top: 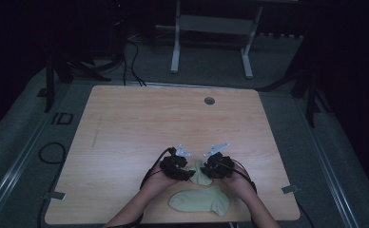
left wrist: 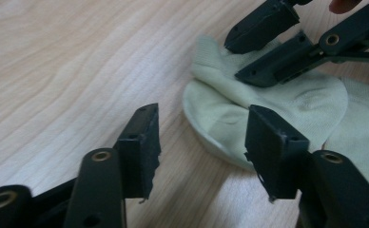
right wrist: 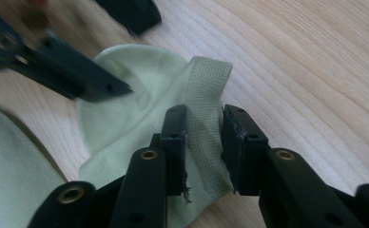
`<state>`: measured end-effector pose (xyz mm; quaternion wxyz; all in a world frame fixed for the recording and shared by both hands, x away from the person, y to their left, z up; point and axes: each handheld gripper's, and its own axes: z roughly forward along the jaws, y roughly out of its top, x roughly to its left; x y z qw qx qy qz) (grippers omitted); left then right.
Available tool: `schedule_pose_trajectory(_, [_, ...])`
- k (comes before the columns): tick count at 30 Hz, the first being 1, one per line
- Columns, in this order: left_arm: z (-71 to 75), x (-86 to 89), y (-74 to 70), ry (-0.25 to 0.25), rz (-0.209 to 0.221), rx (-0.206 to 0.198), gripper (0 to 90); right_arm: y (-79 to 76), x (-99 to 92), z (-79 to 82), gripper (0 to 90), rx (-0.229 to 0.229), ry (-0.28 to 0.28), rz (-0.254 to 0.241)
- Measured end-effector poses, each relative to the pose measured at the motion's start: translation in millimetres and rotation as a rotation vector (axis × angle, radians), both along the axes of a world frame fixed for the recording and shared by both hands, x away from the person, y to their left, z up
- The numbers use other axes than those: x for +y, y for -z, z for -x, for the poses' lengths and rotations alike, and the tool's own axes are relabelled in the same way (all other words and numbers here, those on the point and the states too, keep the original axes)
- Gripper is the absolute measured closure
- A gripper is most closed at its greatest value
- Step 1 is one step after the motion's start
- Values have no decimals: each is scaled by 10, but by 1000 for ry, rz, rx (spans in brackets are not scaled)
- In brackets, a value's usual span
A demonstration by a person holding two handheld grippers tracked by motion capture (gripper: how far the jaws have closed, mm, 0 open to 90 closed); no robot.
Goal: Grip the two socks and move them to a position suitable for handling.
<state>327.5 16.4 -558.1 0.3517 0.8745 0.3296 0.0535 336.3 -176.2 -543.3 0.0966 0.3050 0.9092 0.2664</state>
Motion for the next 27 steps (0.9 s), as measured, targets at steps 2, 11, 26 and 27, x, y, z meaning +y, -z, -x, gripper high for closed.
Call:
schedule_pose_trajectory(2, [-9,-19,2,11,3,-5,532,5,-4,-1,738,7,1,-8])
schedule_pose_trajectory(11, [15,-61,-19,-8,11,-23,877,1,51,44,842,-22,-8,12])
schedule_pose_trajectory(26, [149,430,-496,-165,94,-168,885,-482,-243,49,845,-121,95,-106])
schedule_pose_trajectory(27, [154,458,-508,-176,97,-174,885,-496,-275,39,845,-119,104,-112])
